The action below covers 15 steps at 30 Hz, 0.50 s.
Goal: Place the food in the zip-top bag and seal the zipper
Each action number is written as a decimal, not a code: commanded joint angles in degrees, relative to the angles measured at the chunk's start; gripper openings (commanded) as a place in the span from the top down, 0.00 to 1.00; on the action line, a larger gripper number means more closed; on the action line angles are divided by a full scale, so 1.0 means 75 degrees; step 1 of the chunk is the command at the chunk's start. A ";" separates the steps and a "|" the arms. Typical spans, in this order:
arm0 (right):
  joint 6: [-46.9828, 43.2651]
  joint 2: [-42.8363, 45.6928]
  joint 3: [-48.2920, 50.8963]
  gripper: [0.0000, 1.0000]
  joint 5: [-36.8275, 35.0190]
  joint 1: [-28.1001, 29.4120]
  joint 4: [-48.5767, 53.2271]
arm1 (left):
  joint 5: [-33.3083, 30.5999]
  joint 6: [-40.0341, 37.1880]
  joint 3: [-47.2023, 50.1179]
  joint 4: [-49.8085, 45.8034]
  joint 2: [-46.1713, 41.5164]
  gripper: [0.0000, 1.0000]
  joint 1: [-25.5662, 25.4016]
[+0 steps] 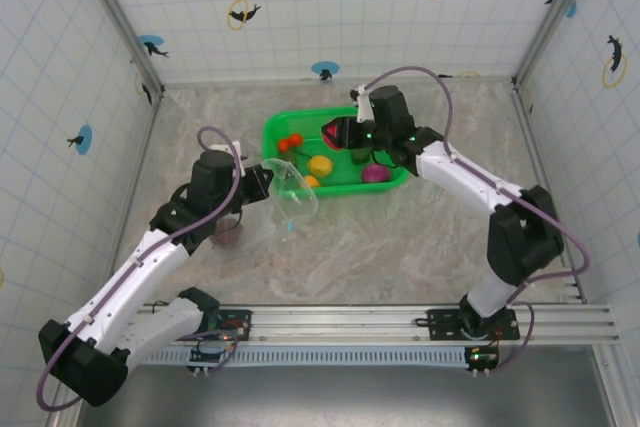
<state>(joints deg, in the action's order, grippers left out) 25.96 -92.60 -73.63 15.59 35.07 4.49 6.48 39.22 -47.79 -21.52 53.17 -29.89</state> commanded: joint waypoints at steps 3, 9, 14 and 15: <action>0.0323 0.1057 0.1051 0.40 0.0792 0.0748 -0.1132 | 0.0401 0.0162 -0.0030 0.0487 0.0018 1.00 0.0054; 0.0322 0.0891 0.1405 0.39 0.1055 0.1554 -0.1545 | 0.0782 0.0138 -0.0014 0.0819 -0.0027 1.00 0.0065; 0.0334 0.0354 0.1224 0.39 0.1141 0.1934 -0.1571 | 0.1081 0.0091 -0.0038 0.0998 -0.0145 1.00 0.0053; 0.0268 0.0256 0.1157 0.39 0.1105 0.2019 -0.1469 | 0.1109 0.0091 -0.0038 0.1043 -0.0181 1.00 0.0056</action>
<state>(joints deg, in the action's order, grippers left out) 28.45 -88.55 -63.83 23.09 49.01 -4.78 12.43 39.53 -47.79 -16.93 53.15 -29.89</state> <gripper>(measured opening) 0.659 0.042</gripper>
